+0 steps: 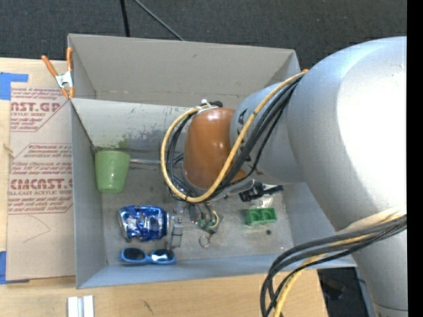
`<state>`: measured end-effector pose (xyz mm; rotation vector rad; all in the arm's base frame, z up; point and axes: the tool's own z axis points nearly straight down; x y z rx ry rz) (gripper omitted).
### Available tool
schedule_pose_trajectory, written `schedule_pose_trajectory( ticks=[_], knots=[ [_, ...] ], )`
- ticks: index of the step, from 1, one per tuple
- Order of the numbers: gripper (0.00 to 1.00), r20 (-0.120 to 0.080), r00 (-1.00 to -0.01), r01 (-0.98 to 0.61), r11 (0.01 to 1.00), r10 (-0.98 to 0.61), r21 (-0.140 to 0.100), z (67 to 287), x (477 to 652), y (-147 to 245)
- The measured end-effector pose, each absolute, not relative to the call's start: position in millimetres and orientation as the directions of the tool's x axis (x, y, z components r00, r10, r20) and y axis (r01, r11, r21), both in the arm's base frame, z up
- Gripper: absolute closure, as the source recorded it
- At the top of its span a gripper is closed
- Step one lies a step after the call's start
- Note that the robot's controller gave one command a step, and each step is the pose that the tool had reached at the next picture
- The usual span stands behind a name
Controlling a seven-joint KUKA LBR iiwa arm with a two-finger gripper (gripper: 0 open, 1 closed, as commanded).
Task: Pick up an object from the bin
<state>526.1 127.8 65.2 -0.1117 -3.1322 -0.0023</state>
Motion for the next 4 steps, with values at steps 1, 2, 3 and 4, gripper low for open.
schedule_pose_trajectory(
  ticks=[1, 2, 3, 4],
  knots=[
    [0.0, 0.0, -1.0, -0.007, 1.0, -0.007, 0.002, 69.6, 500.3, 195.9],
    [1.0, 0.001, -1.0, -0.001, 1.0, -0.001, 0.001, 69.3, 501.5, 191.9],
    [1.0, -0.006, -1.0, -0.018, 1.0, -0.018, 0.004, 180.3, 482.7, 194.1],
    [1.0, -0.01, -0.999, -0.032, 0.999, -0.032, 0.004, 299.4, 491.0, 196.9]
  ],
)
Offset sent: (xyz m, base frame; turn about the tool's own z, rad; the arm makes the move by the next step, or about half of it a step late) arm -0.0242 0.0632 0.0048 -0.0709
